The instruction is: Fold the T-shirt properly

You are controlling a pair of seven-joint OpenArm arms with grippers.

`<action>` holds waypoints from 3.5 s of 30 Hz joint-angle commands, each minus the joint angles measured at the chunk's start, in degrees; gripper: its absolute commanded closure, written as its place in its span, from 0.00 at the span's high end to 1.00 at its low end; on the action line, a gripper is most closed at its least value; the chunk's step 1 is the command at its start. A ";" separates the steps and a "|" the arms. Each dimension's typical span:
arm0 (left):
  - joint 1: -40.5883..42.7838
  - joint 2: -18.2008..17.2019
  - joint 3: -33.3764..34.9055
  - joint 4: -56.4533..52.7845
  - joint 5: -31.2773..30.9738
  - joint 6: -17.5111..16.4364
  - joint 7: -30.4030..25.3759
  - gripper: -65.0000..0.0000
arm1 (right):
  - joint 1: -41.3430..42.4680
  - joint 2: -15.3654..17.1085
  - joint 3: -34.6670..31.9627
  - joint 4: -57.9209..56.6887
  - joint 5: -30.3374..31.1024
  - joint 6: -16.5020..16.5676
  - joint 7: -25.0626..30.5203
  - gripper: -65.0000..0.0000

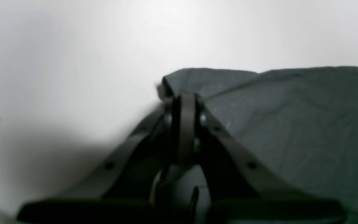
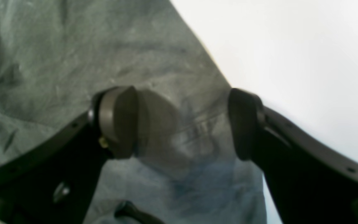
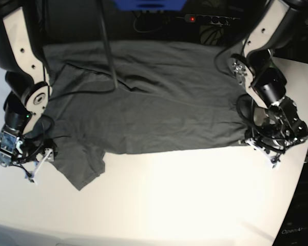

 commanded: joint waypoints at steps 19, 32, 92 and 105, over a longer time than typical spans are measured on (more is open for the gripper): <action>-1.80 -0.52 0.10 0.98 -0.77 -0.14 -0.70 0.03 | 1.14 0.62 -0.48 0.61 -0.14 -0.01 -1.06 0.18; -1.71 -0.52 0.10 0.89 -0.86 -0.14 -0.70 0.03 | 1.05 0.62 -0.65 0.87 -0.23 -0.01 -1.06 0.03; -4.09 -0.79 1.24 -1.31 -16.86 -0.14 -3.07 0.16 | -5.89 -3.07 -5.40 16.43 -0.85 -0.01 -2.55 0.02; -5.67 -0.96 3.08 -2.10 -14.92 2.01 -3.69 0.37 | -6.25 -2.81 -5.40 16.43 -0.85 -0.01 -2.55 0.02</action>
